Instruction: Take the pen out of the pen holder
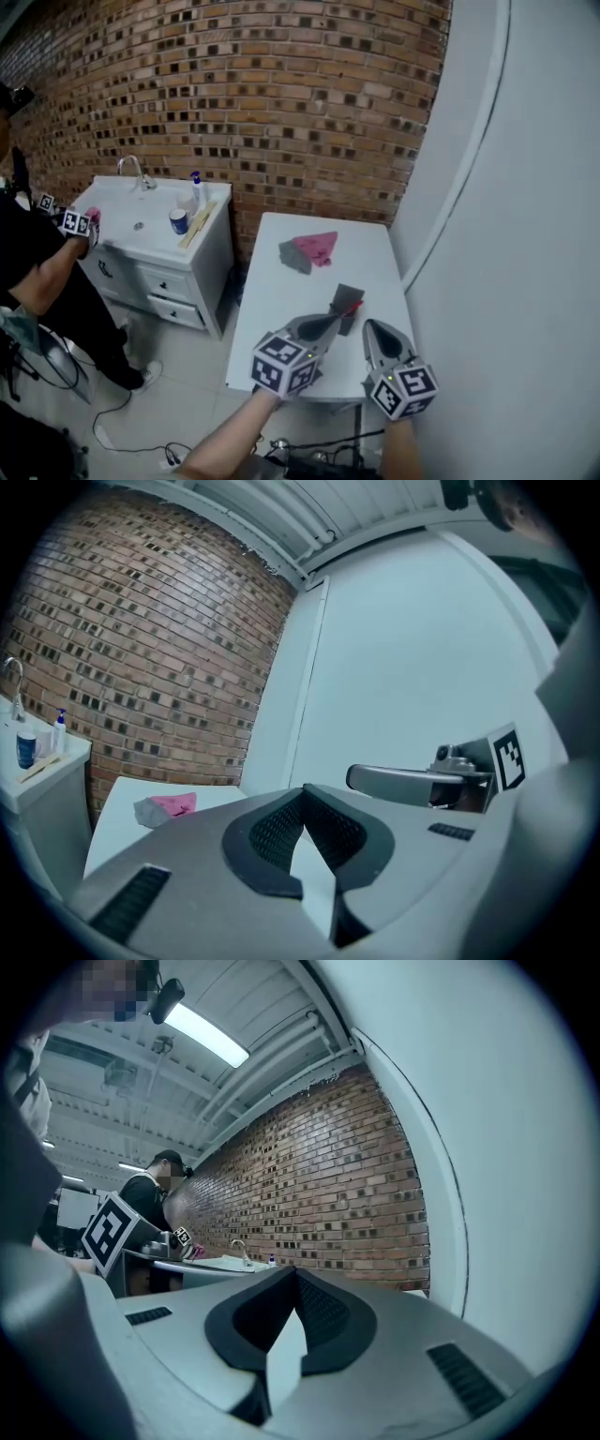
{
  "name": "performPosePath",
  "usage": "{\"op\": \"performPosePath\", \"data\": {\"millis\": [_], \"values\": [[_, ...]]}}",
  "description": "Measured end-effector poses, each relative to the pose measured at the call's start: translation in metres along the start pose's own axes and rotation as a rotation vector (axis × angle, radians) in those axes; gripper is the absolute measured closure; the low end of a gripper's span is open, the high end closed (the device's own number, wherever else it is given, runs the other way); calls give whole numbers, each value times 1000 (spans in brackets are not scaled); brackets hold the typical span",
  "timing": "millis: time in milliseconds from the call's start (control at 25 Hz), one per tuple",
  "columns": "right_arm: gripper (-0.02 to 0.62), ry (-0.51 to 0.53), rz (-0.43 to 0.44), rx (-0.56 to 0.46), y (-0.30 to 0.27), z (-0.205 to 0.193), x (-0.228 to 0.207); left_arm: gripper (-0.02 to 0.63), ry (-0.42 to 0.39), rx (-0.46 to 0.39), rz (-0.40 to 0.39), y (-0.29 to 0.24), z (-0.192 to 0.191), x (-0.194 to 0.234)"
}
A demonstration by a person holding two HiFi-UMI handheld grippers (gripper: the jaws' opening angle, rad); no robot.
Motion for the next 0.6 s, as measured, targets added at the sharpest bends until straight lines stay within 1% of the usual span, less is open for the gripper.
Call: {"op": "performPosePath", "data": {"millis": [200, 440, 600], "values": [[595, -12, 26, 9, -8, -4, -14, 603, -16, 4, 11, -11, 1, 4], [595, -24, 63, 17, -17, -12, -32, 603, -3, 12, 49, -24, -9, 11], [595, -32, 60, 34, -19, -12, -44, 603, -3, 20, 61, -36, -8, 11]]}}
Point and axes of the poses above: the fingertips, and each gripper's own axes: y backward along the fingers, x to its left, z out of its top, the point moved 3 cm from there along y, backward along the fingers, and after that the axes turned 4 degrees about -z, right-handed, at the moved point
